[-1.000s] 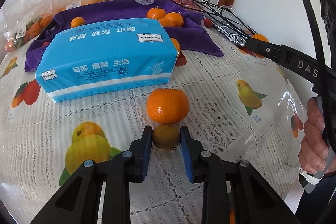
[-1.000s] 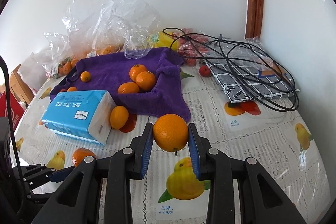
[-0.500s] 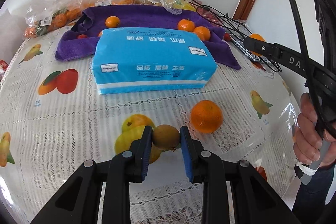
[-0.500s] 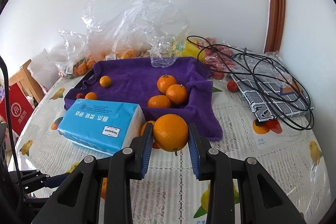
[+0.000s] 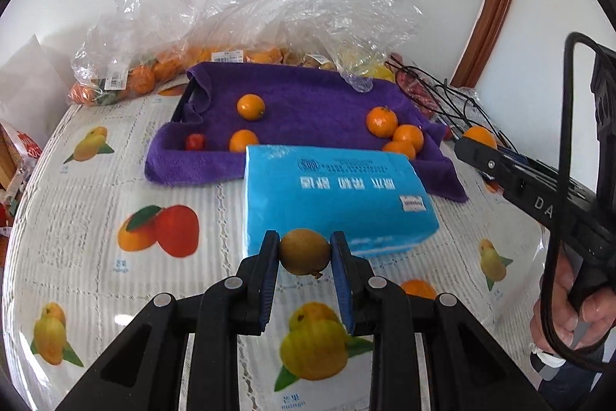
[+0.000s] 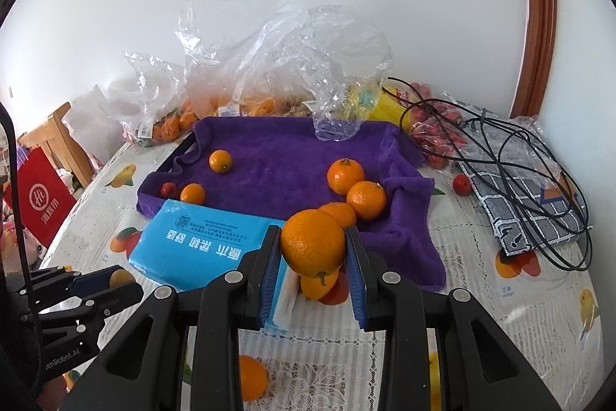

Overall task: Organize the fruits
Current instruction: 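Carry the small fruit and orange onto the purple towel and open both grippers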

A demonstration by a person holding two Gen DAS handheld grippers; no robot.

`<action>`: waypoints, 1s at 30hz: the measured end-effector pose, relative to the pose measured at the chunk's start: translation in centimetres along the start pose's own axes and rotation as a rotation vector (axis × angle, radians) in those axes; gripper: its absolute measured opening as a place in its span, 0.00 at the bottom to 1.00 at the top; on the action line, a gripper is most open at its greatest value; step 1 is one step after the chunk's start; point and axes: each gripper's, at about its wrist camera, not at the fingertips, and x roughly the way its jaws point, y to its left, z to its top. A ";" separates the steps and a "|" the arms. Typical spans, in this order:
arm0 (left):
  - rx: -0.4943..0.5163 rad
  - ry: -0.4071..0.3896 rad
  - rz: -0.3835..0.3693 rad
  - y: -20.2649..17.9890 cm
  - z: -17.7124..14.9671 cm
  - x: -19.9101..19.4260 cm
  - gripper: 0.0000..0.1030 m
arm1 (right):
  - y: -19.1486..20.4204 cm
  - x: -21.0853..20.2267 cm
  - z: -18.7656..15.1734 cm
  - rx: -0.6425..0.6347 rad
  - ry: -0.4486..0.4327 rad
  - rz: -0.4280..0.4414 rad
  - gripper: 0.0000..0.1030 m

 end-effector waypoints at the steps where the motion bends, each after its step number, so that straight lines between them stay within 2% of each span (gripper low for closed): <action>1: -0.004 -0.009 0.005 0.3 0.6 0.1 0.25 | 0.1 0.2 0.3 -0.002 -0.003 0.002 0.32; 10: -0.028 -0.067 0.027 1.9 5.7 2.1 0.25 | 0.0 2.5 2.8 0.015 -0.017 0.011 0.32; 21: -0.077 -0.097 0.007 3.6 10.1 5.3 0.25 | -0.1 5.8 5.7 0.025 -0.026 0.008 0.31; 25: -0.086 -0.116 0.022 4.4 10.6 6.2 0.25 | -0.3 6.8 6.5 0.035 -0.041 0.016 0.31; 30: -0.106 -0.090 0.026 5.6 10.0 7.9 0.25 | -0.5 8.6 5.8 0.031 -0.023 0.021 0.31</action>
